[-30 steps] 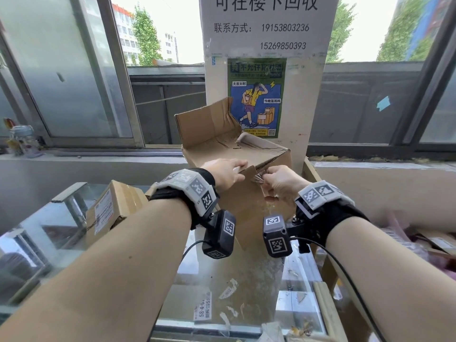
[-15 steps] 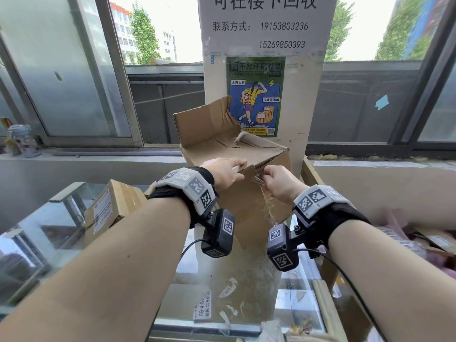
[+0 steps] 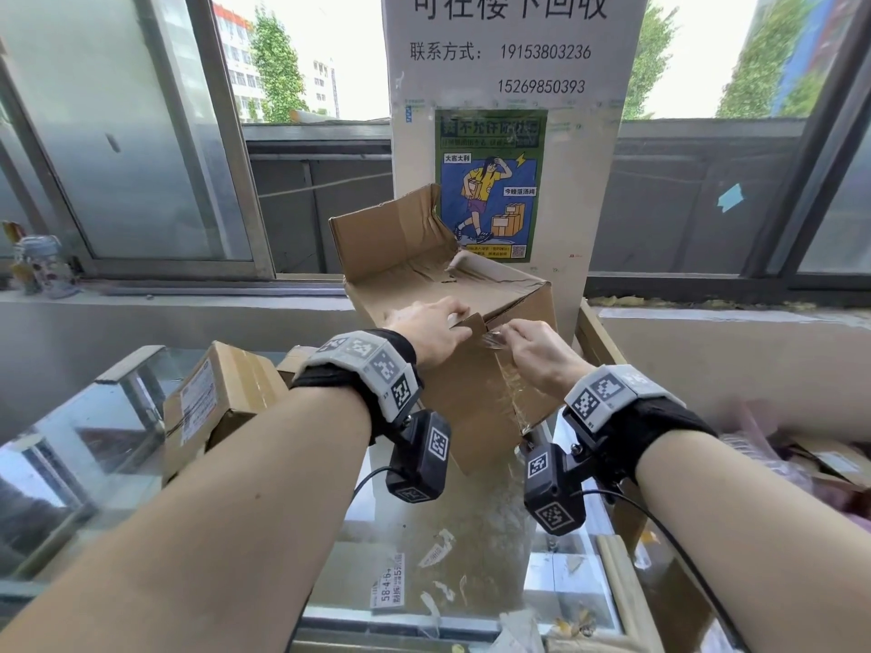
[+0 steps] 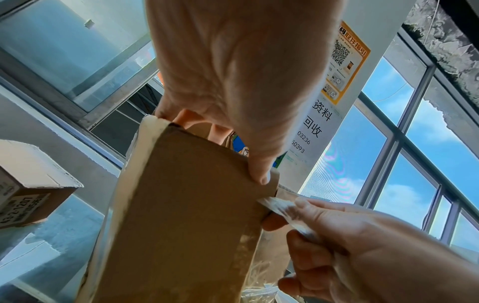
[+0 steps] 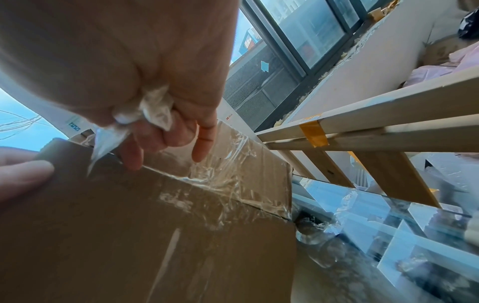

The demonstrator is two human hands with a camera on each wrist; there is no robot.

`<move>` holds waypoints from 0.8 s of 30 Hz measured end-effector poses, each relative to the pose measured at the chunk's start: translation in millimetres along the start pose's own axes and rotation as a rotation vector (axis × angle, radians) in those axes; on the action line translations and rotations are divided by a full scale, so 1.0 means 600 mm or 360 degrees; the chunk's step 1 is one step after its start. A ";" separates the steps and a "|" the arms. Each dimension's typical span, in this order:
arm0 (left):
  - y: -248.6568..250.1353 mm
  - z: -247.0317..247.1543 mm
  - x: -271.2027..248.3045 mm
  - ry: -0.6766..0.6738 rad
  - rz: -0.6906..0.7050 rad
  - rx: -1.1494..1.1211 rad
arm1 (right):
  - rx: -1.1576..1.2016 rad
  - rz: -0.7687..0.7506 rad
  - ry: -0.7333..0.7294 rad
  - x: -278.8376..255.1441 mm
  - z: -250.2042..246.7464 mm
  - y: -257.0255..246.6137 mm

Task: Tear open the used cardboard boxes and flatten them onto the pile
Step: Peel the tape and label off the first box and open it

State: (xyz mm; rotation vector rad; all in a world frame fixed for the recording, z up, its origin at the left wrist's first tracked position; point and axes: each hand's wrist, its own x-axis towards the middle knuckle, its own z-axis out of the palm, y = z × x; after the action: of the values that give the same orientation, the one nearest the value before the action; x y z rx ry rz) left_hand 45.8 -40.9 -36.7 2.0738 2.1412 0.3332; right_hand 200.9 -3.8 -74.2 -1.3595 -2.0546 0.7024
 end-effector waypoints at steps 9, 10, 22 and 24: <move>-0.001 -0.004 0.003 -0.0020 0.0020 0.0011 | -0.0166 0.0082 0.0009 -0.006 -0.017 0.016; 0.000 -0.004 0.003 -0.0017 0.0023 0.0013 | -0.0130 0.0068 0.0011 -0.004 -0.018 0.016; 0.018 0.016 0.016 0.0090 0.0186 0.0132 | 0.0156 0.0189 -0.0225 0.001 -0.020 -0.023; 0.019 0.018 0.015 0.0073 0.0255 0.0153 | 0.0102 0.0182 -0.0174 0.003 -0.016 -0.020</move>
State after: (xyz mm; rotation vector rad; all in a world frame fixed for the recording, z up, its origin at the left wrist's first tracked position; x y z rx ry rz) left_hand 58.9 -31.0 -43.8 2.3203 2.0589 0.3041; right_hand 199.5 -5.3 -58.5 -1.4390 -2.0314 0.9025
